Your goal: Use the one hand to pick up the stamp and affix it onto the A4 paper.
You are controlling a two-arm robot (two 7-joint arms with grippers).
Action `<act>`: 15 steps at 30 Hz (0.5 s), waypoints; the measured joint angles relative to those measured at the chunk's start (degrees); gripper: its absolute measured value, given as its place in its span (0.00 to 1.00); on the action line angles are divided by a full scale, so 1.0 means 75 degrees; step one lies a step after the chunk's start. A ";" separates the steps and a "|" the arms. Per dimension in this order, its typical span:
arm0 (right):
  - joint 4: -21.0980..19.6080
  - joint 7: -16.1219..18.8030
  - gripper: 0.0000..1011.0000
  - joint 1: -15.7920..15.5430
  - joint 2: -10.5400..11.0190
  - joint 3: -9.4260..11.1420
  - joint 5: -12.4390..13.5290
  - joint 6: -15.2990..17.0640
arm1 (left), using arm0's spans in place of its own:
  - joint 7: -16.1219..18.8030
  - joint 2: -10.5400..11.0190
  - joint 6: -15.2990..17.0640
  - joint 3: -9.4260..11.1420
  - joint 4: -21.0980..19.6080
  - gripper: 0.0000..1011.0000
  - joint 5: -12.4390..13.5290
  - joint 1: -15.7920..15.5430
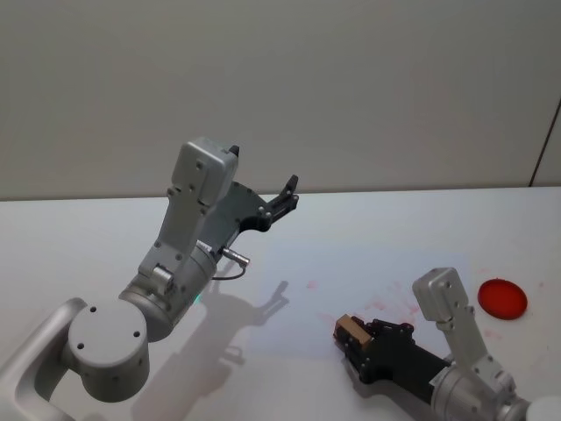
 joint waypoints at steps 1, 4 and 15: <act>0.0010 0.0001 0.22 0.0006 -0.0001 -0.0002 -0.0004 -0.0001 | 0.0000 0.0000 0.0000 0.0000 0.0000 0.99 0.0000 0.0000; 0.0035 0.0004 0.22 0.0020 -0.0005 -0.0008 -0.0028 -0.0003 | -0.0001 0.0000 0.0000 0.0000 0.0000 0.99 0.0000 0.0000; 0.0126 0.0006 0.22 0.0088 -0.0013 -0.0019 -0.0099 0.0019 | 0.0000 0.0000 0.0000 0.0000 0.0000 0.99 0.0000 0.0000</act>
